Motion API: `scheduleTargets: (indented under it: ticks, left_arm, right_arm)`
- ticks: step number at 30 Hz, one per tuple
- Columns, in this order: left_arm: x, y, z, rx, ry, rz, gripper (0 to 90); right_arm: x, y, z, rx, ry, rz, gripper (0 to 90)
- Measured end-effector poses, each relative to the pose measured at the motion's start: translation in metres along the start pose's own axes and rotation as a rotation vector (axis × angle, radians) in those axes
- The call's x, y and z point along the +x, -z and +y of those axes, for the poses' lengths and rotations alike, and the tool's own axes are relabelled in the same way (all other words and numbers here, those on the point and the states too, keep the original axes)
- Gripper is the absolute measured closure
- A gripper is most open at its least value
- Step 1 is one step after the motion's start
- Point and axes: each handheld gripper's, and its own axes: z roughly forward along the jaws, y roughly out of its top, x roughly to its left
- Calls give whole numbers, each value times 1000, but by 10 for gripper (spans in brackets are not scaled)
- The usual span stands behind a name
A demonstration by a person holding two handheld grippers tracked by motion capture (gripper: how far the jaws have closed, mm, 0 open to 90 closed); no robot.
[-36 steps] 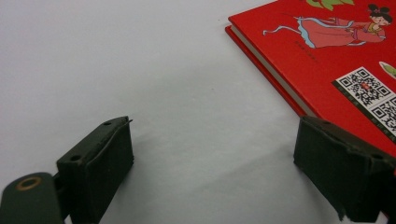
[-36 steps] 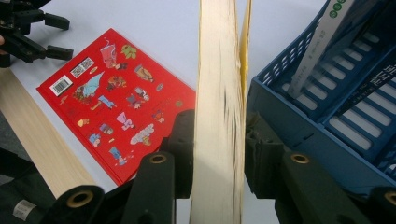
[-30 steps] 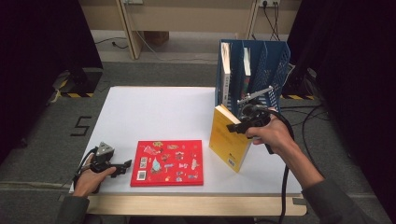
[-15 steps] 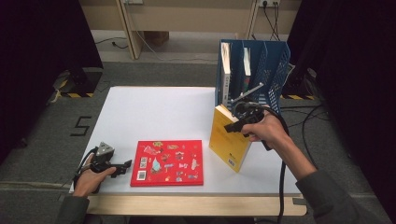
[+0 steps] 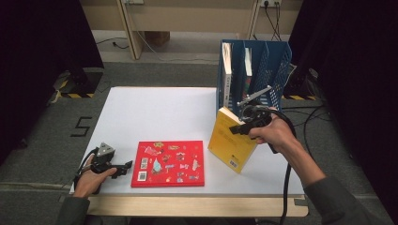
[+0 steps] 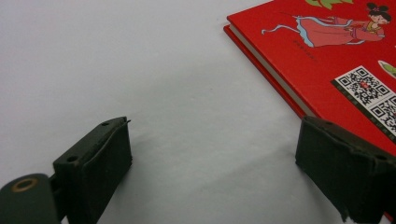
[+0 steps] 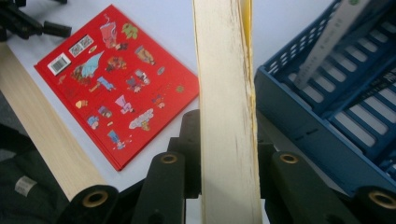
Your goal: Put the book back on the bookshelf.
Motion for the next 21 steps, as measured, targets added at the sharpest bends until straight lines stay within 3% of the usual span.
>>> scheduleTargets:
  ticks: [7,12,21]
  left_arm:
    - [0,0,0,1,-2,1,93]
    - [0,0,0,3,-2,0,90]
    - [0,0,0,3,-3,0,87]
  right_arm:
    - [-10,25,-13,-101,-48,-19,750]
    - [-16,49,-17,-138,-70,-46,750]
    - [-26,78,-17,-154,-98,-101,750]
